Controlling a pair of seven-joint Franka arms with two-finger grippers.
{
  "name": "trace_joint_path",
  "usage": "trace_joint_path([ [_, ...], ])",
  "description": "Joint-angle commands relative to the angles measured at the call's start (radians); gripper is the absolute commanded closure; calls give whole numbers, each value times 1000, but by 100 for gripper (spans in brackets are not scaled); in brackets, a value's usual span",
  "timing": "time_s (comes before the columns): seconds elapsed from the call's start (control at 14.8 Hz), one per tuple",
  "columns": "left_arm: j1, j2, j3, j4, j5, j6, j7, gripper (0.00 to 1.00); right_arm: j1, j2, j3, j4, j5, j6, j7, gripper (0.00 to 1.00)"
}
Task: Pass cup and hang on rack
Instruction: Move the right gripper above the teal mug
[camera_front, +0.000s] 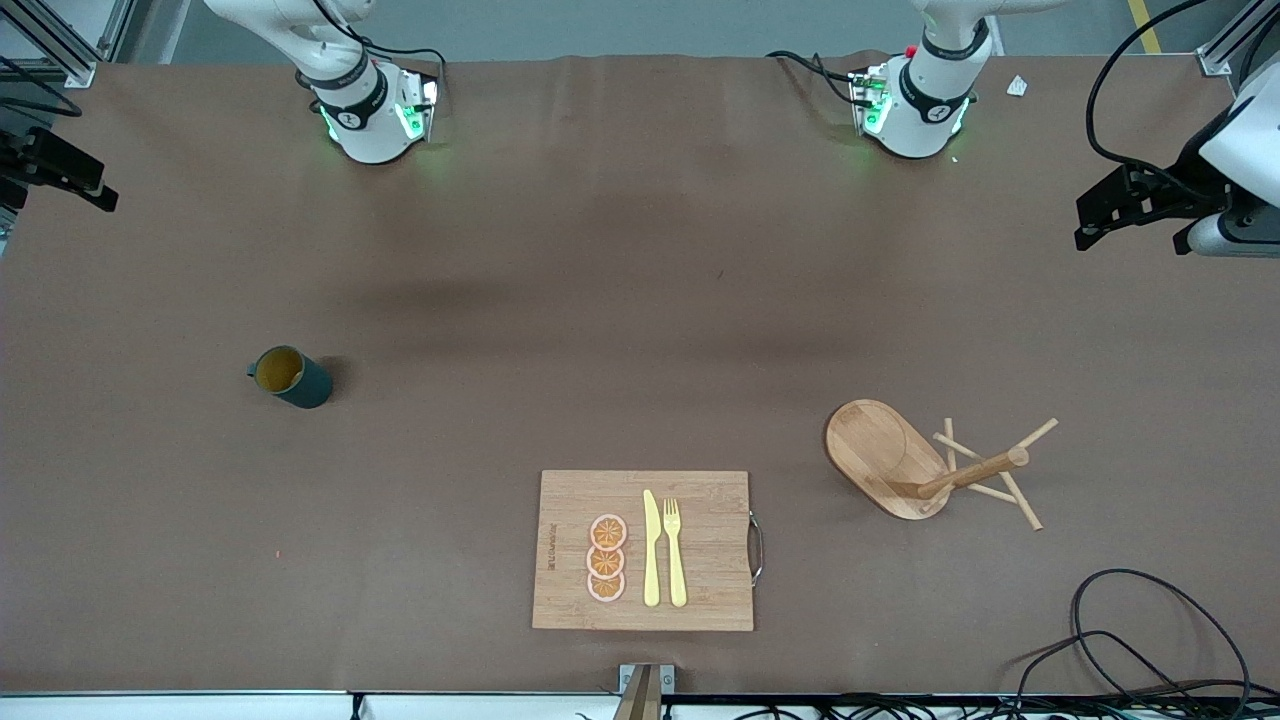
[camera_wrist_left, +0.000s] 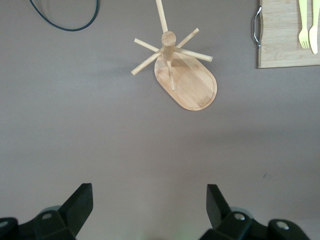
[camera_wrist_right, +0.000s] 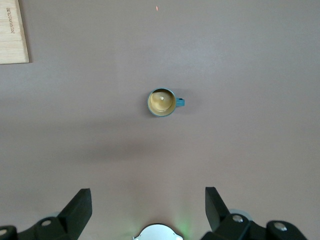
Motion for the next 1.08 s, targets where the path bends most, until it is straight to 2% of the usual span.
trace_joint_path([
  [0.0,4,-10,-1,-2,-2,-12,-6,0,-1,-22,1,-21,-13,10,13,0],
  [1.01,6,-7,-1,1,7,-33,-1,0,-13,3,-1,13,-13,0,-7,0],
])
